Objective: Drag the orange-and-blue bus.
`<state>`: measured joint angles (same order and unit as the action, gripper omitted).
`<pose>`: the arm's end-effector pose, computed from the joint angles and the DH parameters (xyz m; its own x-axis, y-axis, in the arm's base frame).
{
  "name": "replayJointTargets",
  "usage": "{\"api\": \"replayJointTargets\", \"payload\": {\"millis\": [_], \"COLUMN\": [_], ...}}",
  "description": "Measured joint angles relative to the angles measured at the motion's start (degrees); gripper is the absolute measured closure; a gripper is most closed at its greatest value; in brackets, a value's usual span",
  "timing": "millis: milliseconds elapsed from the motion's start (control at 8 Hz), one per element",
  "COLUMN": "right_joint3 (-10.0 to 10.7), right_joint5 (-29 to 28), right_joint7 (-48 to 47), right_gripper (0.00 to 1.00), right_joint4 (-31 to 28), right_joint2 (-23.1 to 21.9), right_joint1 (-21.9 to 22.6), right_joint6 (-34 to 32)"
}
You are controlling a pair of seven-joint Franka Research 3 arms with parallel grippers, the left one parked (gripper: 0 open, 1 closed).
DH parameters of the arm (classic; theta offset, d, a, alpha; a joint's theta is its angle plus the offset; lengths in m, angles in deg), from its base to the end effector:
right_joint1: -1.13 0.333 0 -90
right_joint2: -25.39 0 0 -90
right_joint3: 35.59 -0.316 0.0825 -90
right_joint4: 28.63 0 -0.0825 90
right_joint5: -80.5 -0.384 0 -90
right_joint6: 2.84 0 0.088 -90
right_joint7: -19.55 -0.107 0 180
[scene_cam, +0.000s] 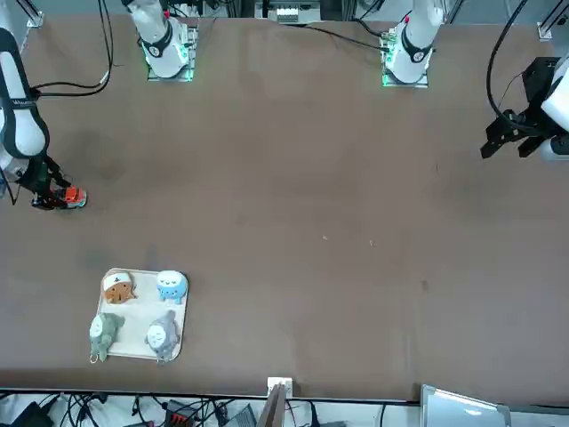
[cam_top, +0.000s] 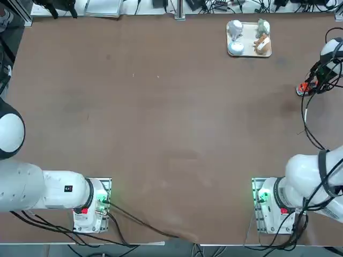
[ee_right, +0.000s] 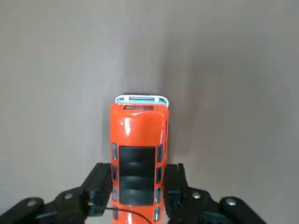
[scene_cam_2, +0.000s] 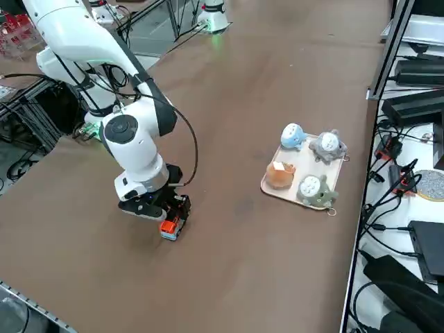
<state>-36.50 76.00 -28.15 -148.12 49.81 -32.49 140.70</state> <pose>0.4927 -0.3172 0.2174 0.1030 -0.9937 -0.0446 -0.9944 -0.1018 -0.0294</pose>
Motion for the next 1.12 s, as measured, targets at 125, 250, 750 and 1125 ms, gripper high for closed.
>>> {"api": "replayJointTargets", "payload": {"millis": [125, 250, 750, 1125], "right_joint3": [-0.02, -0.07, -0.60, -0.69], "right_joint5": [-0.05, -0.05, -0.19, -0.20], "right_joint7": [-0.96, -2.59, -7.99, -18.05], "right_gripper": [0.40, 0.40, 0.40, 0.40], "right_joint4": [0.00, 0.00, 0.42, 0.47], "right_joint2": [0.02, 0.01, -0.28, -0.68], "right_joint1": [0.03, 0.18, 2.83, 8.59], "right_joint6": [-0.07, -0.35, -5.58, -10.55]}}
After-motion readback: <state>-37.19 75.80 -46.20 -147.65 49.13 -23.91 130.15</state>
